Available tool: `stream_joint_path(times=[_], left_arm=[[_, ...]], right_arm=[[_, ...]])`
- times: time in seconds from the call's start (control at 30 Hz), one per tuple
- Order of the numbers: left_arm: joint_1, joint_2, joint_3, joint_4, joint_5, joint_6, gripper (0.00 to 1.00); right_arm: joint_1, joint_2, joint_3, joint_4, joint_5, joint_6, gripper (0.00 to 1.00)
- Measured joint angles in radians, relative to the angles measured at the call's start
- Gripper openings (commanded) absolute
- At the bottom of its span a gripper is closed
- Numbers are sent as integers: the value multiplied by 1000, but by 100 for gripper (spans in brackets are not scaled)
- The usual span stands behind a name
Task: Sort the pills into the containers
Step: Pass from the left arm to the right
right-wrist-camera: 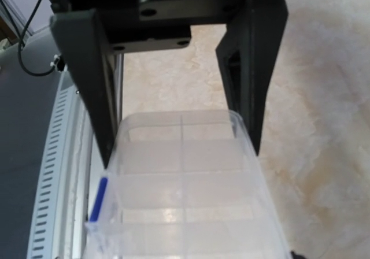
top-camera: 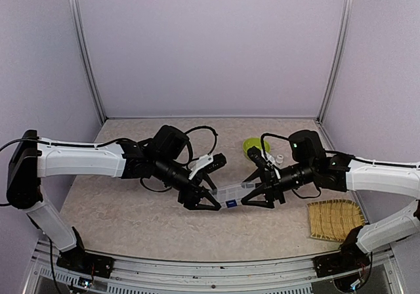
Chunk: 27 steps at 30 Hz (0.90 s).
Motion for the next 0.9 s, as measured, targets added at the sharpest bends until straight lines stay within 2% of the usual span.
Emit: stream_joint_path(times=[0.1, 0.27, 0.37, 0.67, 0.8, 0.9], left_arm=[[0, 0, 0, -9, 0, -2, 59], [0, -2, 0, -16, -1, -9, 75], [0, -11, -1, -13, -13, -11, 98], [-5, -173, -97, 110, -177, -31, 99], [-25, -244, -143, 183, -295, -30, 99], [-72, -282, -178, 245, -441, -2, 99]], right_arm=[[0, 15, 14, -11, -7, 0, 45], [0, 21, 23, -25, -11, 0, 43], [0, 21, 28, -29, -6, 10, 41], [0, 7, 61, -33, 134, 137, 43], [0, -3, 72, -27, 195, 221, 42], [0, -3, 78, -14, 228, 296, 42]])
